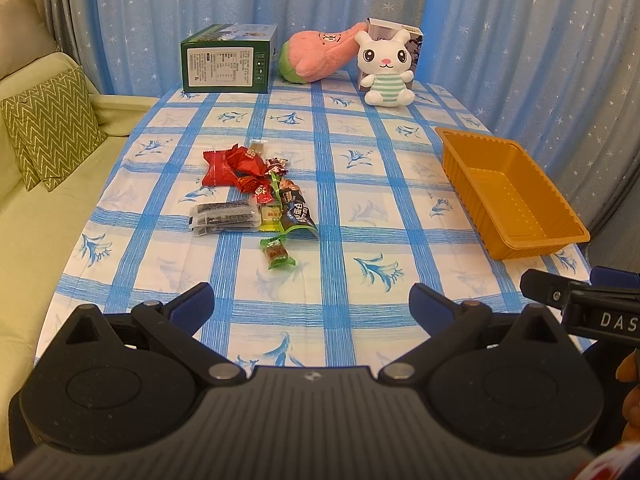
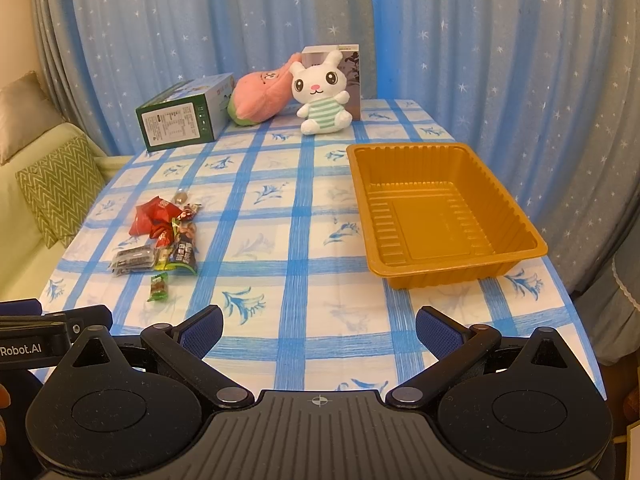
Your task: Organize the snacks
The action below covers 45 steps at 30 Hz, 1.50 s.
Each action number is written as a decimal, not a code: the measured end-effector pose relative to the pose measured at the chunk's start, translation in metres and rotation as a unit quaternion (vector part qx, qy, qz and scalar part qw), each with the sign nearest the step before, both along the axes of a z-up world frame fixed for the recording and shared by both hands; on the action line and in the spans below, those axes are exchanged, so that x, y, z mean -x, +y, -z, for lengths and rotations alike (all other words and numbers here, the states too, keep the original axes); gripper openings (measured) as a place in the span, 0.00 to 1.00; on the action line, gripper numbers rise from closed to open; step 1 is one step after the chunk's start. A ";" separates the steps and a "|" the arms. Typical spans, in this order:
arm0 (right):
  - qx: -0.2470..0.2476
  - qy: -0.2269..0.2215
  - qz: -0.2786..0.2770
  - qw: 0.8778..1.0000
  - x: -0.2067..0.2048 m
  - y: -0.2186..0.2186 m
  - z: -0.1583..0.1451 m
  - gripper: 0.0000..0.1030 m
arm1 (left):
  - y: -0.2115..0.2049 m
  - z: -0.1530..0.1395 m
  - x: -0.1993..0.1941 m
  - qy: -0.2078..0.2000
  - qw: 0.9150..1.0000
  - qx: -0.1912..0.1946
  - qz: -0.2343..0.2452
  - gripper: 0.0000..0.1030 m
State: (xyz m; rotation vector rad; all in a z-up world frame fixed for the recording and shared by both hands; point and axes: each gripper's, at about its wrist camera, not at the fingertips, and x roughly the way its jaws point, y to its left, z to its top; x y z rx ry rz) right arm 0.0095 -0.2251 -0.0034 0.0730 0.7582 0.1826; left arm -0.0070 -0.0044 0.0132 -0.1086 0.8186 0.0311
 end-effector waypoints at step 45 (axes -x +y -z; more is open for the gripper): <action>-0.005 -0.005 -0.017 1.000 -0.001 0.017 0.017 0.99 | 0.032 0.014 -0.005 0.002 1.000 0.010 -0.022 1.00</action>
